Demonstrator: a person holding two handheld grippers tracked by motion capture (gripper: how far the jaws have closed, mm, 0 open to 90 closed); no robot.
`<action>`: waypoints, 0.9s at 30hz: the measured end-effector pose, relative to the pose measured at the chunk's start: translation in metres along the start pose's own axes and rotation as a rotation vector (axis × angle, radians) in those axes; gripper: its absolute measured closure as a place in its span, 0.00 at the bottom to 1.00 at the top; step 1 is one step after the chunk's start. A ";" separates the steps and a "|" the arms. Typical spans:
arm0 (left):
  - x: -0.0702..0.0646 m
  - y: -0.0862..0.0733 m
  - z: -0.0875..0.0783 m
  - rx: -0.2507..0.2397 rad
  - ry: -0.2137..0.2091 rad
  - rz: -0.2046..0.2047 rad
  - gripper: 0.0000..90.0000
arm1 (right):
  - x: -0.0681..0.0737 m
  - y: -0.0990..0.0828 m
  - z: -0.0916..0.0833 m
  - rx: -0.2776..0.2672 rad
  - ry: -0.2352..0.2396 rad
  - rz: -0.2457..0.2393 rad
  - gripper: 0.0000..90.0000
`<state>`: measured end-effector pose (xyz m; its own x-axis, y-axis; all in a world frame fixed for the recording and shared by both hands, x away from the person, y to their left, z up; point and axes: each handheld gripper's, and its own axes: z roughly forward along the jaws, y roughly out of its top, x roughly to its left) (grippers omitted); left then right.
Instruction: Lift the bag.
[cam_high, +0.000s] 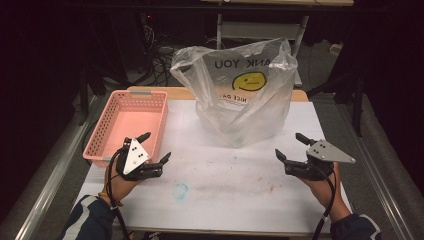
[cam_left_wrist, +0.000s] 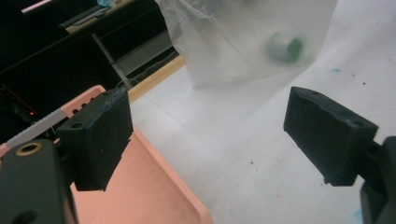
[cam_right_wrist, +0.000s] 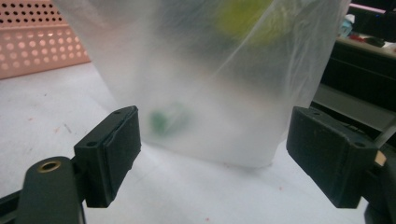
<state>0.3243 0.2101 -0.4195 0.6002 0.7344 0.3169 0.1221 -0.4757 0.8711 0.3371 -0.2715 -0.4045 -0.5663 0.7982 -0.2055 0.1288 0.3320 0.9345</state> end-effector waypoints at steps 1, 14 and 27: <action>-0.001 -0.001 -0.001 0.003 -0.002 0.000 0.17 | 0.001 -0.002 0.000 -0.001 0.004 -0.004 0.21; -0.013 -0.026 -0.012 0.051 -0.006 0.003 0.17 | 0.027 -0.038 -0.005 0.043 0.044 -0.026 0.19; -0.030 -0.038 -0.015 0.112 -0.052 0.019 0.17 | 0.040 -0.052 -0.017 0.068 0.068 -0.032 0.19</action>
<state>0.2896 0.2135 -0.4559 0.6431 0.7000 0.3106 0.1959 -0.5425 0.8169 0.2934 -0.2656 -0.4565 -0.6248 0.7514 -0.2123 0.1638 0.3919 0.9053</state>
